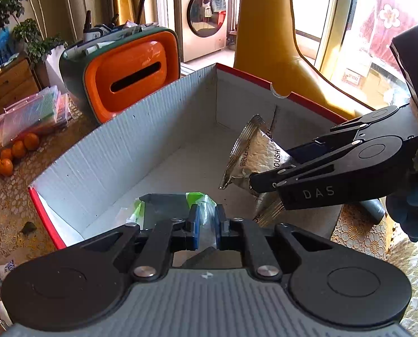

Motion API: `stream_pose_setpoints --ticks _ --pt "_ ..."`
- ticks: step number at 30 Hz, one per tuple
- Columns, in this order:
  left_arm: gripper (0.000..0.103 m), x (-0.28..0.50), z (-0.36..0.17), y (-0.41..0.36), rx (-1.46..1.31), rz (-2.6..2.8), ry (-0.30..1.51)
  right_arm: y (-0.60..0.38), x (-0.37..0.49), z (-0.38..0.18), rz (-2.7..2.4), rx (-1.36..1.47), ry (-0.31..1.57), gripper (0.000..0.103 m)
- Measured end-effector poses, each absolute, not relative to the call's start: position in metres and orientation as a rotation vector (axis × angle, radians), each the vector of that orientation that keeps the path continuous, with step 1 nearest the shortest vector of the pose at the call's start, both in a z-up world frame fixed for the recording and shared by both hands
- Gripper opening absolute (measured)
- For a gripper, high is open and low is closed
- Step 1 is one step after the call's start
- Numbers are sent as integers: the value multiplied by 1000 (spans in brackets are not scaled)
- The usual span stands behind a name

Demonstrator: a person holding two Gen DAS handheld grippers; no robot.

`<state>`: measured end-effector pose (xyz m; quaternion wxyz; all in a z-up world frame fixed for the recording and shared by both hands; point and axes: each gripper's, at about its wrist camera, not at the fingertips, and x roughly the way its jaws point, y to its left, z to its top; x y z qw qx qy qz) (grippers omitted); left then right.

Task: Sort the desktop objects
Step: 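Carry both held items over the red shoebox, then open left tool dropping tissue pack while right tool releases snack bag into box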

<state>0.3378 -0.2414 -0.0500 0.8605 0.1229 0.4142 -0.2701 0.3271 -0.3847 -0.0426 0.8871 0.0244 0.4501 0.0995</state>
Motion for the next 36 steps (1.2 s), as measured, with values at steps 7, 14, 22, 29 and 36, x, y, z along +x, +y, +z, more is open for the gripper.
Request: stream_pose_setpoints --ticks 7,14,22,29,36 --pt "9 342 -55 -244 251 -590 903 -385 334 -51 196 49 968 49" --pt "10 341 -56 -245 246 -596 920 -387 336 -52 195 57 972 51" --pt "24 332 -53 -238 226 -597 926 -391 329 -44 197 81 958 57" --pt "72 312 -34 -229 196 -613 855 -387 315 -28 206 88 928 67" --pt "72 285 -14 -212 146 -619 814 -385 298 -7 212 95 896 70"
